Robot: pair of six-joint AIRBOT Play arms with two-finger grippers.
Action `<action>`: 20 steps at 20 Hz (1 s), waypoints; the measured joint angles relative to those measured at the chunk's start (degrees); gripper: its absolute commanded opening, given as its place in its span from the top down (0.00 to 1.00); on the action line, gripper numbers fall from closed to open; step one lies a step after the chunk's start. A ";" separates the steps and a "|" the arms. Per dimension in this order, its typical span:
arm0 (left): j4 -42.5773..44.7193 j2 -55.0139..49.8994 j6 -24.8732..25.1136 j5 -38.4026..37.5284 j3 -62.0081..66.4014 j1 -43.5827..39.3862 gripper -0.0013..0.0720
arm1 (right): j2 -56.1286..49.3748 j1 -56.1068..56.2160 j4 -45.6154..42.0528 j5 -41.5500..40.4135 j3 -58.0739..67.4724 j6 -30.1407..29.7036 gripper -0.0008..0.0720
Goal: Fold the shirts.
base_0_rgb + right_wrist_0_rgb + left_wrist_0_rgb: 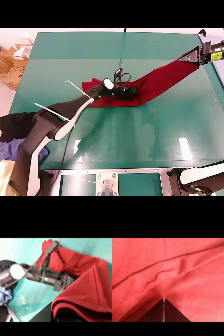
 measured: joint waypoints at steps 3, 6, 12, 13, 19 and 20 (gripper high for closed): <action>-0.22 4.33 3.15 -7.96 0.57 5.44 0.95 | 0.17 1.42 -0.07 0.15 -0.02 1.20 0.97; 1.86 9.88 4.90 -18.43 2.67 12.96 0.95 | 0.22 4.81 0.04 -0.46 -0.02 2.67 0.97; 7.17 18.88 6.12 -33.40 8.76 27.32 0.95 | -0.48 21.59 -0.74 -11.19 -0.07 6.36 0.97; 7.98 19.74 6.29 -35.21 9.57 29.40 0.95 | -1.20 25.16 -1.31 -14.03 -0.07 7.10 0.97; 10.86 22.01 9.14 -43.69 11.26 39.74 0.95 | -13.62 49.03 -4.46 -38.86 -0.09 8.66 0.33; 11.21 22.10 9.70 -44.87 11.34 40.96 0.95 | -15.47 51.49 -4.70 -41.90 -0.09 9.20 0.33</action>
